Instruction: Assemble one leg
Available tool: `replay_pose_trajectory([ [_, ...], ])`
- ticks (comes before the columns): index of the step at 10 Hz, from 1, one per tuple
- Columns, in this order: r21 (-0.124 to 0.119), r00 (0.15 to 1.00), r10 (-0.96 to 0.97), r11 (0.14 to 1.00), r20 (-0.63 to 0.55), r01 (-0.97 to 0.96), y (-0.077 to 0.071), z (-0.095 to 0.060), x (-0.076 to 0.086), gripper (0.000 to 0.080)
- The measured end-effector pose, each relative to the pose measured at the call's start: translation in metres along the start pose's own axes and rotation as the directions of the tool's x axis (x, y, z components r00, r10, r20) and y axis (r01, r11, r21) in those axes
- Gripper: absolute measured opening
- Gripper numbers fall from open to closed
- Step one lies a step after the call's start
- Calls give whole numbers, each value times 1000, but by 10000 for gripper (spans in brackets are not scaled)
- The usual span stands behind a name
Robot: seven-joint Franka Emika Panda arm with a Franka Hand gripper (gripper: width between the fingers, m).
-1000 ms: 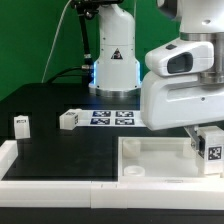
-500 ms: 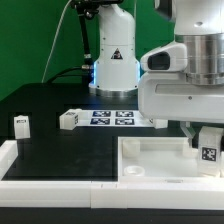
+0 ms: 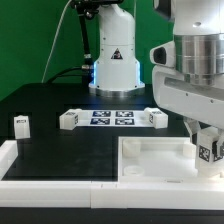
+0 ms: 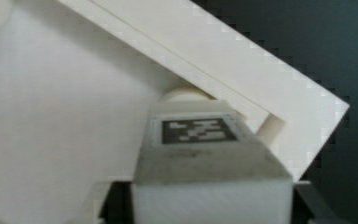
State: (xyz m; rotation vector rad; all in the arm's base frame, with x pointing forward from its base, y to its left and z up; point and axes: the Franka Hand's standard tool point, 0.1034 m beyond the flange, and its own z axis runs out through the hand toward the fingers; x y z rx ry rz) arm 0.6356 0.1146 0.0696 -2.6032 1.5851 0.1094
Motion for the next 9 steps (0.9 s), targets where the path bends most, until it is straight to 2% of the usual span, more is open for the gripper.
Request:
replay_pose_trajectory([
  [2, 5, 973, 231, 973, 16, -231, -1, 0, -4, 299],
  [3, 5, 975, 222, 975, 16, -222, -1, 0, -4, 471],
  [4, 5, 977, 214, 977, 16, -214, -1, 0, -4, 593],
  [5, 6, 987, 162, 987, 15, -162, -1, 0, -4, 636],
  [6, 5, 992, 128, 992, 14, -128, -2, 1, -5, 636],
  [9, 8, 974, -225, 974, 15, 224, -4, 0, -12, 649],
])
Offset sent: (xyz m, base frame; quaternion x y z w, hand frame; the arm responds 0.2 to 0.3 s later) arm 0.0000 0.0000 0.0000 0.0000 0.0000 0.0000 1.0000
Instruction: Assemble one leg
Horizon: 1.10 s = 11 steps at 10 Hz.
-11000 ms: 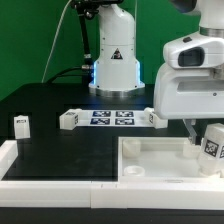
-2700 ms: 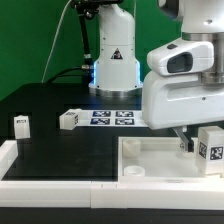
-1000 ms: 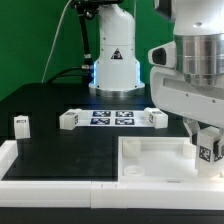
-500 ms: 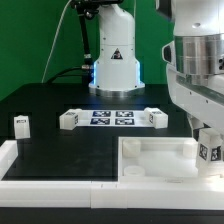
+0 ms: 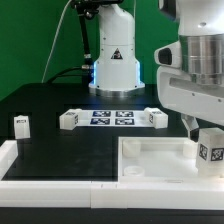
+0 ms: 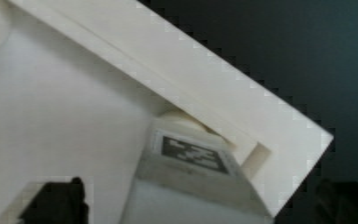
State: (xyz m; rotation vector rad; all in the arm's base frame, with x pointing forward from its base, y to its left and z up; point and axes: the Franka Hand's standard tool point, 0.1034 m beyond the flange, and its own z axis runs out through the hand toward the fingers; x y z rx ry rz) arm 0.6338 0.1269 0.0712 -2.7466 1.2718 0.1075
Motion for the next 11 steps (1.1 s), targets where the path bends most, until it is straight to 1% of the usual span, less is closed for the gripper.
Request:
replay_pose_trajectory([
  [2, -4, 974, -224, 974, -3, 224, 1, 0, 1, 649],
  [3, -13, 941, -339, 941, -7, 339, 0, 0, 1, 649],
  [4, -23, 912, -411, 912, -12, 410, -2, 0, -1, 649],
  [5, -27, 842, -540, 842, -11, 540, -1, -1, 0, 649],
  [6, -29, 806, -592, 806, -10, 591, -1, -1, 1, 649],
  [7, -34, 718, -697, 717, -7, 696, 0, -1, 2, 649],
  [9, -36, 572, -820, 572, 0, 820, 2, -1, 5, 649],
  [10, -36, 530, -848, 530, 2, 847, 2, -1, 6, 649],
  [11, -36, 529, -848, 529, 2, 848, 3, -1, 6, 649],
])
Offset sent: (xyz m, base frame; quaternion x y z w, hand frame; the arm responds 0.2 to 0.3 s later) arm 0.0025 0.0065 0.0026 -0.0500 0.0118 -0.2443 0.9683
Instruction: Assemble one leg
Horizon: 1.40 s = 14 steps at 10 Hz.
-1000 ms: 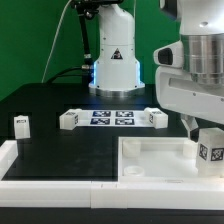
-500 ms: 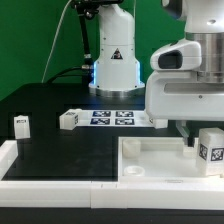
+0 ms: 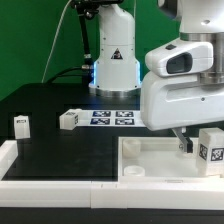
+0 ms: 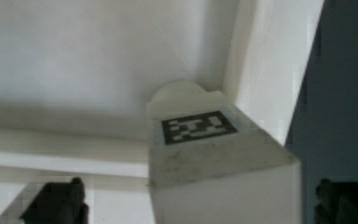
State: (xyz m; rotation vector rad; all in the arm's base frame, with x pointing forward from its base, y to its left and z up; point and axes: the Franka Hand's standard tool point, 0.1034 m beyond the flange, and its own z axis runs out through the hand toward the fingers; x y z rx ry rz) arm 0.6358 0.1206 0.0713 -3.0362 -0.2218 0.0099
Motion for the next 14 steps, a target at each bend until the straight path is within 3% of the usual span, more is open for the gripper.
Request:
replay_pose_trajectory([
  [2, 0, 1000, 2, 1000, 0, -2, 0, 0, 0, 649],
  [4, 0, 1000, 2, 1000, 0, -2, 0, 0, 0, 385],
  [5, 0, 1000, 20, 1000, -1, -20, 1, 0, 0, 385],
  [6, 0, 999, 39, 999, -1, -39, 1, 0, 0, 291],
  [8, 3, 996, 85, 996, -2, -85, 1, 0, 0, 291],
  [11, 18, 886, 464, 886, -2, -463, 4, 0, 1, 291],
  [12, 32, 822, 570, 821, 6, -570, 7, 0, 1, 291],
  [14, 31, 650, 760, 649, 16, -760, 7, 1, 0, 291],
])
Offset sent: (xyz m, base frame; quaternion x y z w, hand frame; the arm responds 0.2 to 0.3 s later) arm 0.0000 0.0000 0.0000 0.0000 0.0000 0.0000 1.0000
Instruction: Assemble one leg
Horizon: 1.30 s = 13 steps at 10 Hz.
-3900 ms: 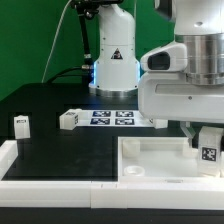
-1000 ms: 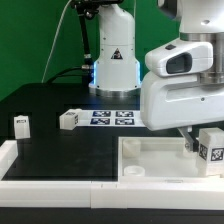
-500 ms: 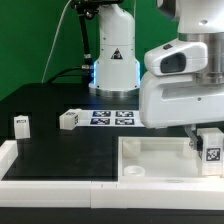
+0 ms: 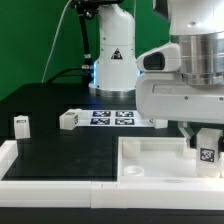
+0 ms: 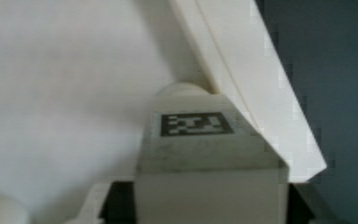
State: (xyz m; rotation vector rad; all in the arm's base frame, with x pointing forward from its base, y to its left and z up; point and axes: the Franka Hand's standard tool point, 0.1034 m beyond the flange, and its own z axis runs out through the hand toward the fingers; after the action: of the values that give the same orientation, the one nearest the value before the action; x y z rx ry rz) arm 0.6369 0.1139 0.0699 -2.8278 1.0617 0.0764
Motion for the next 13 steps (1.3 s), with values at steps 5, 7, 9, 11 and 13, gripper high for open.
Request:
replay_pose_trajectory([
  [5, 0, 874, 486, 874, 8, -486, 2, 1, 1, 293],
  [7, 1, 770, 638, 770, 13, -638, 1, 1, 0, 293],
  [9, 1, 712, 702, 712, 15, -702, 1, 1, 0, 300],
  [11, 1, 718, 696, 718, 15, -696, 0, 1, -1, 503],
  [13, 0, 761, 649, 761, 15, -649, -2, 1, -3, 623],
])
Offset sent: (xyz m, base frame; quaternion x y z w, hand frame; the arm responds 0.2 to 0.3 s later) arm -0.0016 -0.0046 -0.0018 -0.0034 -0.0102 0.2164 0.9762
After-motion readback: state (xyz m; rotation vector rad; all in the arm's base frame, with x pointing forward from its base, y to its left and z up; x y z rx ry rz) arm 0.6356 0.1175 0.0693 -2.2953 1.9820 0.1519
